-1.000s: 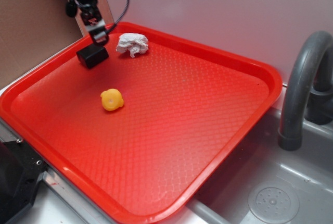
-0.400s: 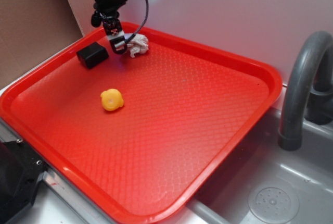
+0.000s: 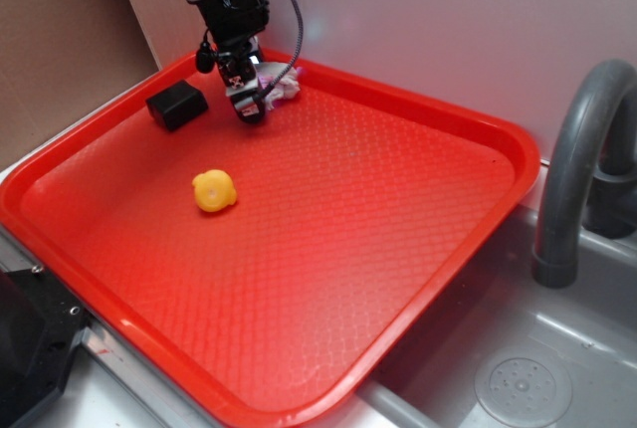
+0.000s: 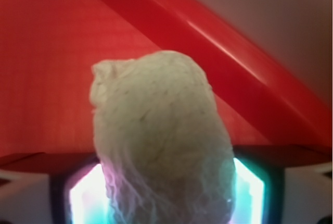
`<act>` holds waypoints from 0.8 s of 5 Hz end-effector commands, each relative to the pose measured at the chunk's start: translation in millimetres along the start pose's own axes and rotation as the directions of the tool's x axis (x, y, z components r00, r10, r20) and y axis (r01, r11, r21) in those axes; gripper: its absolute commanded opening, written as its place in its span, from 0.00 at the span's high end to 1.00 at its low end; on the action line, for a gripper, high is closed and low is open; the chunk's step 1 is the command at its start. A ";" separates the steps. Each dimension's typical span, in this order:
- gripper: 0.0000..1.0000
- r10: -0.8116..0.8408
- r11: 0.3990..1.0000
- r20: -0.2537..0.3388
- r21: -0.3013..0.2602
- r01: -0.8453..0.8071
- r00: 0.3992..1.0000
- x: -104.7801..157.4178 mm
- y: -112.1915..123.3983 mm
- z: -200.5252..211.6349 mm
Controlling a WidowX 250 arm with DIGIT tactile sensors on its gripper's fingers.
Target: Grab the white paper.
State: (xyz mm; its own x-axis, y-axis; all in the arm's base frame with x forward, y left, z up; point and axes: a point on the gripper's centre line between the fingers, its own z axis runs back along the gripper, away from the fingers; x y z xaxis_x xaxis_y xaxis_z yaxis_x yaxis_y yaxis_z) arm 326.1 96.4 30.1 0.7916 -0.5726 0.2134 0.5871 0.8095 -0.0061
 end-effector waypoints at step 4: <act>1.00 0.778 0.617 -0.076 0.283 -0.735 0.624 1.0 -129.2 222.9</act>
State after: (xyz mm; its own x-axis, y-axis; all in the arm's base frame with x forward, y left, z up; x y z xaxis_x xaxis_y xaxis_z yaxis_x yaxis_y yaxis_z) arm 199.7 32.7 230.3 0.9656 0.2599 -0.0010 -0.2582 0.9595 0.1130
